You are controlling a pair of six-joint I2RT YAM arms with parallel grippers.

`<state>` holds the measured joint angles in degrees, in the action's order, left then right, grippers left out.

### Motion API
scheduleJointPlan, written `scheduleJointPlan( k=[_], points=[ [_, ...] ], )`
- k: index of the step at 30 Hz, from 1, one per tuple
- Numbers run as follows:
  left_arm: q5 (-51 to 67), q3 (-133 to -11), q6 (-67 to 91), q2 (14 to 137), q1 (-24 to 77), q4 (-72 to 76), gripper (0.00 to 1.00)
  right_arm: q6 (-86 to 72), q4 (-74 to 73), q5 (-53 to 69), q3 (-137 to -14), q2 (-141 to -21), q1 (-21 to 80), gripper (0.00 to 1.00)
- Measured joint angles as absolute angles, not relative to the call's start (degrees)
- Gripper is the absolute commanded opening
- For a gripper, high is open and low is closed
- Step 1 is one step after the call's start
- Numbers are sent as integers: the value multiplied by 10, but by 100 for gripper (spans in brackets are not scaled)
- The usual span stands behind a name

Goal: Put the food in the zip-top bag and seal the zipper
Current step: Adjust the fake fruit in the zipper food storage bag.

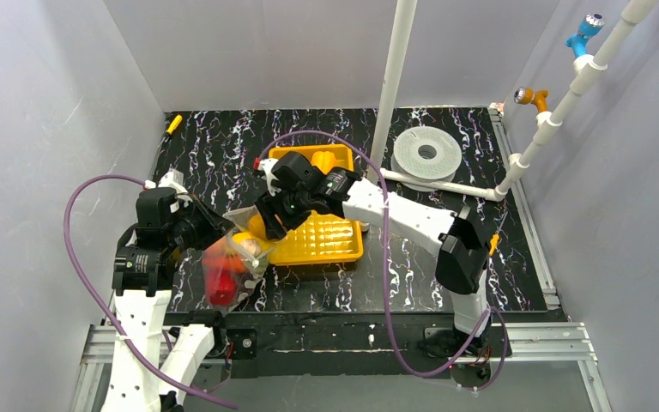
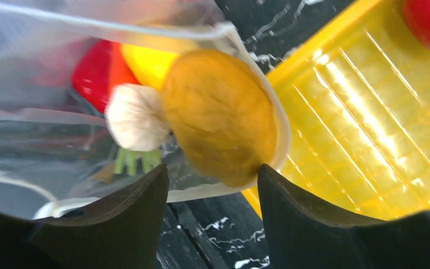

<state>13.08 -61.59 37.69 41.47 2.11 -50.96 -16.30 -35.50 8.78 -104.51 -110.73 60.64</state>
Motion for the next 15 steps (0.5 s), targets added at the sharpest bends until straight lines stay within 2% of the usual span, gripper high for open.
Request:
scheduleJointPlan(
  k=[5, 10, 12, 15],
  points=[
    [137, -615, 378, 416, 21, -503, 0, -145, -361, 72, -1038, -1123, 607, 56],
    [147, -610, 387, 420, 21, -494, 0, -143, -364, 89, -1137, -1193, 616, 52],
    [149, -608, 391, 422, 21, -493, 0, -147, -359, 105, -1167, -1215, 621, 53],
    [151, -607, 395, 423, 21, -492, 0, -151, -355, 123, -1180, -1223, 624, 61]
  ],
)
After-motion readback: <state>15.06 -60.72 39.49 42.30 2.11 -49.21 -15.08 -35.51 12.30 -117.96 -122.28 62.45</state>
